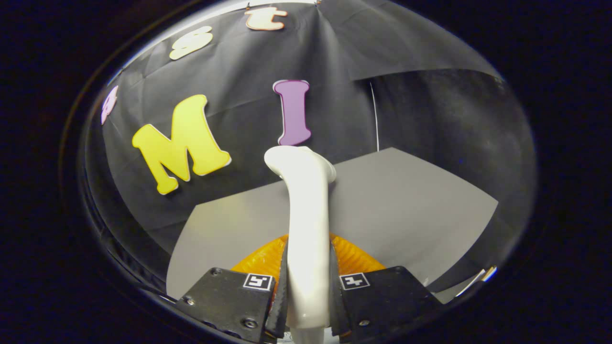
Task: Iron the clothes twice with a garment steamer, once on the left side and once on the right side.
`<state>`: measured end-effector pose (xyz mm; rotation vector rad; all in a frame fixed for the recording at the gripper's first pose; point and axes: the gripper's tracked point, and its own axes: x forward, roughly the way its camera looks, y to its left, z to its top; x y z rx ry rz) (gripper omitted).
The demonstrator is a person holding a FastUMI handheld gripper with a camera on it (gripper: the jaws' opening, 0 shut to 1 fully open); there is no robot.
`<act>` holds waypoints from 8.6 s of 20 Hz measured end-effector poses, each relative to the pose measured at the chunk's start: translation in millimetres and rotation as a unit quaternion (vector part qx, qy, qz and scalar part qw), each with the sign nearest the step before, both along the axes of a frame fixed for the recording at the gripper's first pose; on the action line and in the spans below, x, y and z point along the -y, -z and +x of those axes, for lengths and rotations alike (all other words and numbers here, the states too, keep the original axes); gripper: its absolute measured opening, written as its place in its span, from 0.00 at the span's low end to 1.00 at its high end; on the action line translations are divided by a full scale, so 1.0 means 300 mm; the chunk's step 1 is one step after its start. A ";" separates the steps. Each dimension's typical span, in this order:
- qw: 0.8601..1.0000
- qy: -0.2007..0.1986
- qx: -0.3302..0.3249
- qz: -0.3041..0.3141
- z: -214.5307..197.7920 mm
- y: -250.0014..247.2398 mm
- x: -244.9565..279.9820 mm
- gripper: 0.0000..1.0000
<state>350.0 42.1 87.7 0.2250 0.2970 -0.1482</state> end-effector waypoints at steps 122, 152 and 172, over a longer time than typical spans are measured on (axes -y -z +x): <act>0.958 -0.221 -0.060 -0.175 -0.863 0.755 -1.142 0.35; 0.864 -0.292 0.389 -0.134 -0.735 -0.670 -1.957 0.35; 0.884 -0.294 0.308 -0.192 -0.703 -0.349 -1.957 0.35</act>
